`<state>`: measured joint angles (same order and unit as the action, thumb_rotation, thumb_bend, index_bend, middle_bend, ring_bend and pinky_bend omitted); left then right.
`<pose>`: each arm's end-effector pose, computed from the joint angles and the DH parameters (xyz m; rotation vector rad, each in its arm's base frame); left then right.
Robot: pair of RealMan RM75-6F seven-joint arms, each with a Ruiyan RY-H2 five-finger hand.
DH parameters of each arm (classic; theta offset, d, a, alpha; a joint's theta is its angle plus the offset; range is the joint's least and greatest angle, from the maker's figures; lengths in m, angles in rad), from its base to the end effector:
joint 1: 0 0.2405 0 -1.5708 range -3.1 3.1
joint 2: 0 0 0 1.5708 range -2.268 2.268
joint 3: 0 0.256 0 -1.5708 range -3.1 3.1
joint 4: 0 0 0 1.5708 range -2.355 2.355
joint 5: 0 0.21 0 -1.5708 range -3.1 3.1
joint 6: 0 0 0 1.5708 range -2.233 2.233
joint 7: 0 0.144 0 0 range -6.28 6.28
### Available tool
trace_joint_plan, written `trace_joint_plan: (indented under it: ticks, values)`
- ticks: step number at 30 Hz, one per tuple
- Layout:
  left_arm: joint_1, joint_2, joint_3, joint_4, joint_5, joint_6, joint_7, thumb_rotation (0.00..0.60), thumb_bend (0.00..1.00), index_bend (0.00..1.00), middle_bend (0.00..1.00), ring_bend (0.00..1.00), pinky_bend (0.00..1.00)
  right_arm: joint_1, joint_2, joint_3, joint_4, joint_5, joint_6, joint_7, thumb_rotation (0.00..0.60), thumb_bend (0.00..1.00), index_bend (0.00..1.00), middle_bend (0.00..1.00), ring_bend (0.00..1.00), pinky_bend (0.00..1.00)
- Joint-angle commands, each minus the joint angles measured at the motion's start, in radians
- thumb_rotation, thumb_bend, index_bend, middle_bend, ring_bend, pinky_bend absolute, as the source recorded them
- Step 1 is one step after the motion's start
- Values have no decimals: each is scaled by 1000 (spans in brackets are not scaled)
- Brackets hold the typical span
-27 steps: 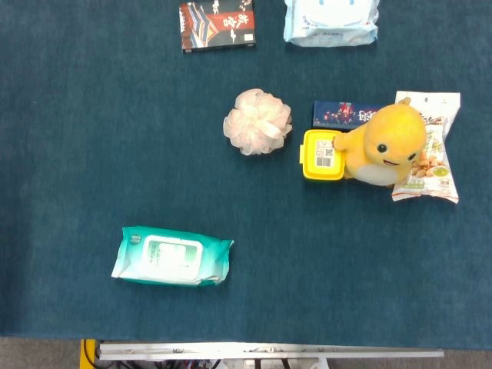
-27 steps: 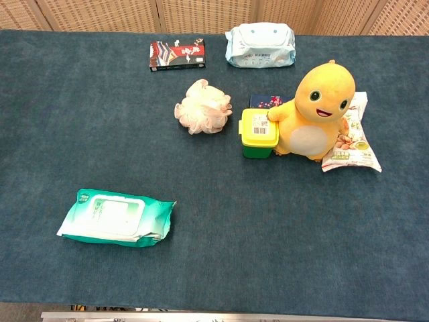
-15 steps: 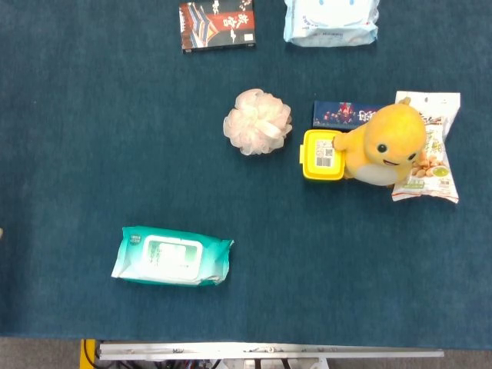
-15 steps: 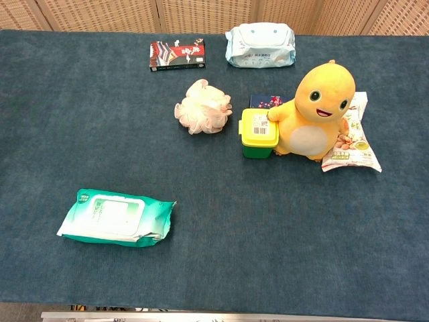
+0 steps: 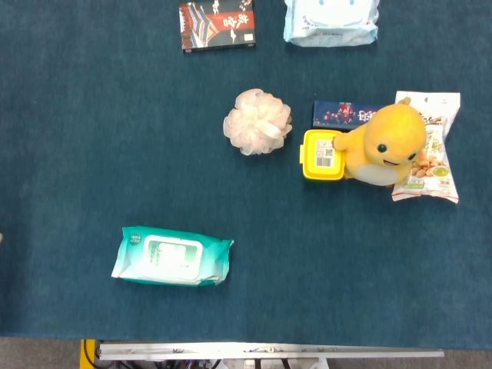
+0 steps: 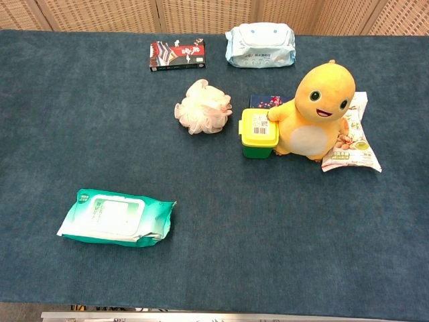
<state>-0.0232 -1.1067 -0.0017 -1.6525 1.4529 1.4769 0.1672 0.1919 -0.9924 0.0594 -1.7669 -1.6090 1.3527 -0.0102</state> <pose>-0.3245 0.1503 0.1542 -1.3938 -0.8974 -0.6940 -0.2597 -0.2076 0.1620 1.6202 -0.8779 0.9728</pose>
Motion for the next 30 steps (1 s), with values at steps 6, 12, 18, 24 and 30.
trace_joint_plan:
  ticks: [6, 12, 18, 24, 30]
  values:
    - [4, 11, -2, 4, -14, -1, -10, 600, 0, 137, 66, 129, 28, 115, -42, 56, -30, 73, -138, -36, 600, 506, 100, 37, 1, 92]
    - [15, 19, -1, 5, -26, 4, -14, 600, 0, 138, 67, 129, 28, 198, -94, 93, -27, 113, -221, -60, 600, 18, 99, 27, 0, 80]
    - [24, 27, -2, 5, -34, 12, -20, 600, 0, 138, 70, 130, 28, 265, -110, 135, -53, 167, -284, -11, 600, 0, 99, 27, 0, 78]
    - [32, 33, -1, 6, -39, 17, -26, 600, 0, 138, 71, 131, 29, 319, -101, 152, -83, 211, -358, 47, 600, 0, 99, 41, 0, 78]
    - [36, 33, -1, 8, -40, 18, -32, 600, 0, 139, 71, 131, 29, 369, -86, 157, -116, 270, -442, 74, 600, 0, 99, 54, 0, 78]
